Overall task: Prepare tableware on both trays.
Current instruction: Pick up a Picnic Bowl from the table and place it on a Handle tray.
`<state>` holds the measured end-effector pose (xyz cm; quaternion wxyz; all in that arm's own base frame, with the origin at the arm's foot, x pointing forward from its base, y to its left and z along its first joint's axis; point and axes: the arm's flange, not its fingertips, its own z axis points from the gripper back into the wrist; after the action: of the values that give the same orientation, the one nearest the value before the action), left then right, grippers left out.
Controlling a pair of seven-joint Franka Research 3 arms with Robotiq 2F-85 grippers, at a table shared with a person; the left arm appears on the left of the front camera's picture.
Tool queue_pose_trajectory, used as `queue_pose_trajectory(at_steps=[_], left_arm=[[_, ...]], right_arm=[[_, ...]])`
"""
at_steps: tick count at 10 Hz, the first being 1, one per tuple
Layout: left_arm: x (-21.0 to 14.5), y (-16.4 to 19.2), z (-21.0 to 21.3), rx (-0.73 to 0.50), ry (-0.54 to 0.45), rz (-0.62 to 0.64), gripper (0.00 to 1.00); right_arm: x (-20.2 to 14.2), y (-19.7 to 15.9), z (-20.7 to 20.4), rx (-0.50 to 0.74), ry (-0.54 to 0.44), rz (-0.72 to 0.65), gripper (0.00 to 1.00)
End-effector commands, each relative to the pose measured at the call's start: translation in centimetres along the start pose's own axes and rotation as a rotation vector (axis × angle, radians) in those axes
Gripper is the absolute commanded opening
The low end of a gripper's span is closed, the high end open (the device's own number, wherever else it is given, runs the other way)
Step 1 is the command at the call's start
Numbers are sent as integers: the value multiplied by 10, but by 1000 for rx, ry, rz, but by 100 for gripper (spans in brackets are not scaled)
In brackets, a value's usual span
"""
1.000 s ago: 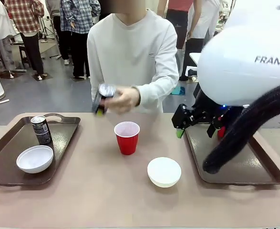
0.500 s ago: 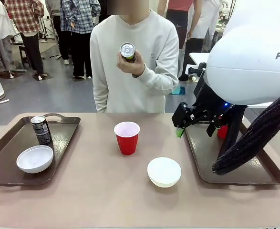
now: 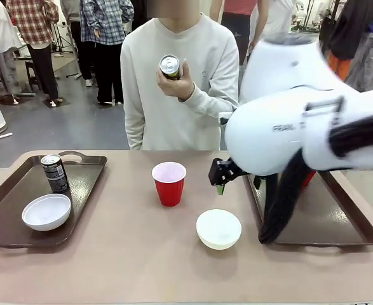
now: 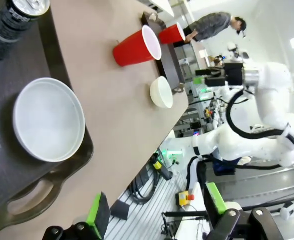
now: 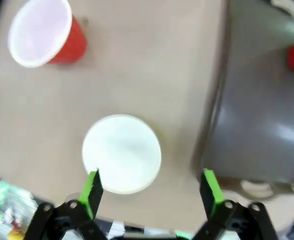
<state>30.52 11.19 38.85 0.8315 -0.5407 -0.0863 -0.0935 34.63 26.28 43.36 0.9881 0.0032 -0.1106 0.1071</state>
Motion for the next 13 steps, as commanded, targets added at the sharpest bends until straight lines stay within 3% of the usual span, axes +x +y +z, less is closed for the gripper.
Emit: queue_pose_trajectory(at_steps=[1, 3, 4, 6, 7, 13], left_arm=[[0, 0, 1, -19, -11, -16, 100], [0, 0, 1, -19, -11, -16, 100], [0, 0, 1, -19, -11, -16, 100], [0, 0, 1, -19, -11, -16, 100], [0, 0, 1, -19, -11, -16, 100], [0, 0, 1, -19, -11, -16, 100]], right_arm=[[36, 10, -19, -29, 7, 4, 100], [42, 6, -32, -49, 24, 4, 100], [29, 3, -26, -50, 47, 0, 100], [-95, -15, 45, -64, 78, 57, 100], [-126, -23, 62, -66, 59, 48, 100], [-108, -20, 53, -60, 132, 9, 100]])
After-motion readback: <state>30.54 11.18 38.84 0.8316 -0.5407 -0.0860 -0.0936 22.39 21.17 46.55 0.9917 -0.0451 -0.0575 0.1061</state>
